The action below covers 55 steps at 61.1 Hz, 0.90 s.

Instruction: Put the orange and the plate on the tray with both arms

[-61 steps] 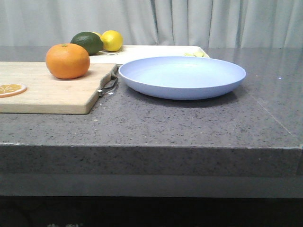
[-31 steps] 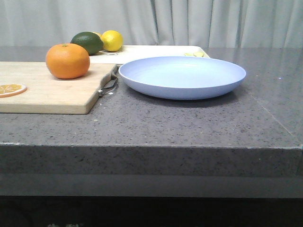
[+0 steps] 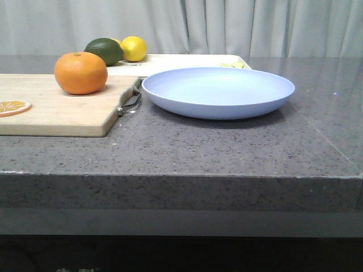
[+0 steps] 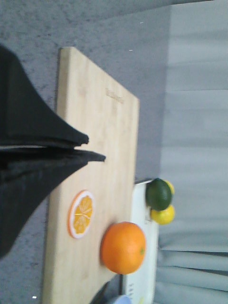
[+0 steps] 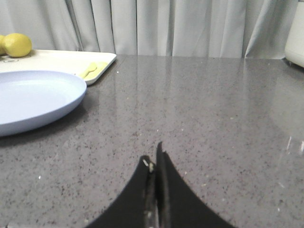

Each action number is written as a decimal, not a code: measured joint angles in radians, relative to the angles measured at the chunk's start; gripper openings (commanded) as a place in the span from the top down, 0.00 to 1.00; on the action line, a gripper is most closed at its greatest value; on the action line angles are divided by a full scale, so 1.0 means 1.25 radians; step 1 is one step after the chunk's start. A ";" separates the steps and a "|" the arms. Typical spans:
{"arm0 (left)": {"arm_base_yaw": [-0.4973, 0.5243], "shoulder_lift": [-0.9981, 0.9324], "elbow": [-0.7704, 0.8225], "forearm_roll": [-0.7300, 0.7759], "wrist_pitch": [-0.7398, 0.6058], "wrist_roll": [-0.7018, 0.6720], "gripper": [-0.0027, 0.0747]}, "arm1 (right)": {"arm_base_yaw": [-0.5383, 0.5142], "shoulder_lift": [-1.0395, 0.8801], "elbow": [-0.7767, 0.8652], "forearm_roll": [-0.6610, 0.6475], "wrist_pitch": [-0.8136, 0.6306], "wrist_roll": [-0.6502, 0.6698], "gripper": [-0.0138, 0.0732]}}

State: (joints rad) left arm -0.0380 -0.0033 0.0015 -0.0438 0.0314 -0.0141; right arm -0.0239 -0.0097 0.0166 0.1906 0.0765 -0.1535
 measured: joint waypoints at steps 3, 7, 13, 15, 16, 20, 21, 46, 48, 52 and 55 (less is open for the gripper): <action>0.000 0.000 -0.002 0.000 -0.043 0.000 0.99 | 0.000 0.000 -0.021 0.000 0.005 0.000 0.98; 0.000 0.000 -0.009 -0.001 -0.065 0.000 0.99 | 0.000 0.000 -0.064 0.000 0.021 0.000 0.98; 0.000 0.000 -0.061 -0.001 -0.042 -0.005 0.99 | 0.000 0.000 -0.147 0.000 0.058 0.000 0.97; 0.000 0.000 -0.087 -0.001 -0.029 -0.004 0.99 | 0.000 0.002 -0.180 0.000 0.075 0.000 0.97; 0.000 0.004 -0.101 -0.001 -0.018 -0.006 0.99 | 0.000 0.005 -0.200 0.000 0.081 0.000 0.97; 0.000 0.035 -0.190 -0.001 0.026 -0.007 0.99 | 0.000 0.046 -0.273 0.000 0.118 0.000 0.97; 0.000 0.046 -0.207 -0.001 0.036 -0.007 0.99 | 0.000 0.057 -0.288 0.000 0.126 0.001 0.97; 0.000 0.440 -0.486 -0.001 0.178 -0.010 0.99 | 0.000 0.416 -0.559 -0.001 0.211 0.001 0.97; 0.000 0.447 -0.486 -0.001 0.178 -0.010 0.99 | 0.000 0.422 -0.559 -0.001 0.211 0.001 0.97; 0.000 0.456 -0.486 -0.001 0.176 -0.010 0.94 | 0.000 0.422 -0.559 -0.001 0.211 0.001 0.95; 0.000 0.459 -0.487 -0.001 0.171 -0.010 0.86 | 0.000 0.422 -0.559 -0.001 0.211 0.001 0.91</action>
State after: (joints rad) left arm -0.0380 0.5702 -0.6067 -0.0454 0.2450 -0.0269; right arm -0.0239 0.5179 -0.6823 0.1889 0.3404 -0.1518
